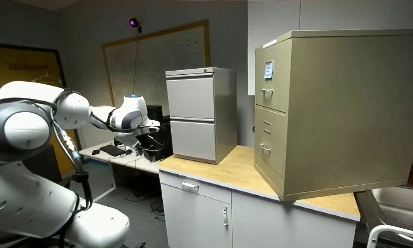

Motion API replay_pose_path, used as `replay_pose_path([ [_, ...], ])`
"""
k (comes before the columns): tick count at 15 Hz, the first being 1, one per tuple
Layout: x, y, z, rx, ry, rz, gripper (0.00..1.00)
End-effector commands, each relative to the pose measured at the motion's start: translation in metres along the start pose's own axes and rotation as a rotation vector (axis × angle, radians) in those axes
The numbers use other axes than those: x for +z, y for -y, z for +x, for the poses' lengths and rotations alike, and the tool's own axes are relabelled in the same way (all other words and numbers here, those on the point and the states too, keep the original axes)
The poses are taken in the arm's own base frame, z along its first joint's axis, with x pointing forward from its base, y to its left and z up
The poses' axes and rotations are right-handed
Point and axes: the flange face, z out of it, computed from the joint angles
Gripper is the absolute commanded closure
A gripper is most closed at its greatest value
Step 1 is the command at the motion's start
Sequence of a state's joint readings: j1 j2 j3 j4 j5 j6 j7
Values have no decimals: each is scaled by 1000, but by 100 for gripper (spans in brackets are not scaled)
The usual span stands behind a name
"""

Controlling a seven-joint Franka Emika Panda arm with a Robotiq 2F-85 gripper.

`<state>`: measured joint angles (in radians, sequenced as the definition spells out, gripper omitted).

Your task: Open the bottom drawer of the cabinet on the right

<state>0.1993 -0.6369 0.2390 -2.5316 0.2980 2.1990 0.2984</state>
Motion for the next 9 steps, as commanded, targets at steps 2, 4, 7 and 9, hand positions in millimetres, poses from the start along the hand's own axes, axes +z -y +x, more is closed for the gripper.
replay_pose_path([
  [2, -2, 1, 1, -1, -3, 1, 0],
  [4, -3, 1, 1, -1, -5, 2, 0],
  [7, -3, 1, 1, -1, -5, 2, 0],
  [9, -3, -2, 4, 16, -15, 14, 0],
])
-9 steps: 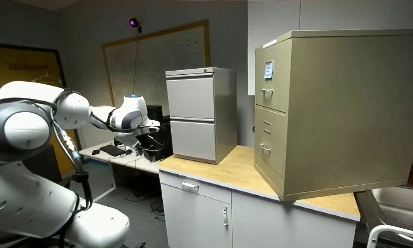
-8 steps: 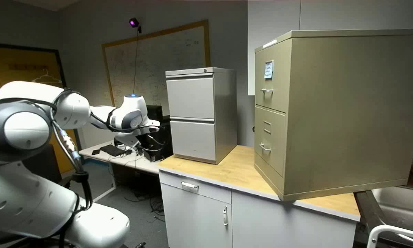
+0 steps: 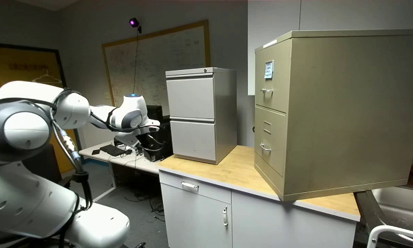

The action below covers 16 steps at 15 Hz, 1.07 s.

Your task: Open the bottom drawer of the cabinet on the right

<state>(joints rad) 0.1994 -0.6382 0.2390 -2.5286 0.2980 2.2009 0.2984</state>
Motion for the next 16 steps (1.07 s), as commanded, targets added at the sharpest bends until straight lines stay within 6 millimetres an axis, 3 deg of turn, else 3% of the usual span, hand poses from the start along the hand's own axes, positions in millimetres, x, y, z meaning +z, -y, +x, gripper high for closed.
replay_pose_path([
  [1, -1, -10, 11, 35, -43, 14, 0],
  [5, -15, -30, 48, 93, -200, 69, 0],
  [8, -29, -60, 87, 183, -368, 99, 0],
  [12, -52, -122, 148, 360, -558, 122, 0],
  [16, -59, -195, 204, 564, -665, 117, 0],
])
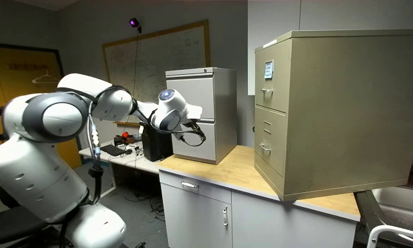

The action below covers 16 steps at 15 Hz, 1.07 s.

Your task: Open the bottom drawer of the cabinet on the right

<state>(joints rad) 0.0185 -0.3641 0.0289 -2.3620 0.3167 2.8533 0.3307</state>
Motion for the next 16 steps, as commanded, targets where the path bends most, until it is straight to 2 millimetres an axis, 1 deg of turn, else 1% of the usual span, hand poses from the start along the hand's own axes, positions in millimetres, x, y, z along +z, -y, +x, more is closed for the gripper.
replay_pose_path([
  [1, 32, -29, 66, 180, -86, -26, 0],
  [4, 55, -66, 107, 322, -149, -67, 0],
  [8, 85, -109, 151, 483, -211, -112, 0],
  [10, 101, -128, 167, 551, -231, -132, 0],
  [12, 116, -143, 179, 604, -246, -150, 0],
  [16, 149, -174, 192, 701, -266, -193, 0],
])
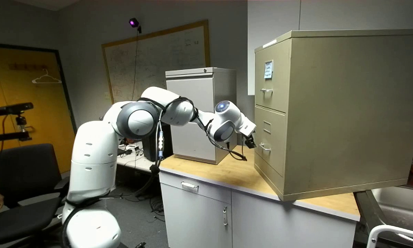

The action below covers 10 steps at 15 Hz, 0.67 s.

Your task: Open the bottom drawer of the cabinet on the right

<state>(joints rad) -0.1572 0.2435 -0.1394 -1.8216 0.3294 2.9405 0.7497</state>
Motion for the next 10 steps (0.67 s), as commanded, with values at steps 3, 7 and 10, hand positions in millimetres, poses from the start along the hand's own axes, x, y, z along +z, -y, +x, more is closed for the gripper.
replay_pose_path([
  [3, 51, -15, 26, 137, -35, -55, 0],
  [7, 77, -42, 34, 184, -51, -119, 0],
  [10, 90, -57, 35, 202, -53, -159, 26],
])
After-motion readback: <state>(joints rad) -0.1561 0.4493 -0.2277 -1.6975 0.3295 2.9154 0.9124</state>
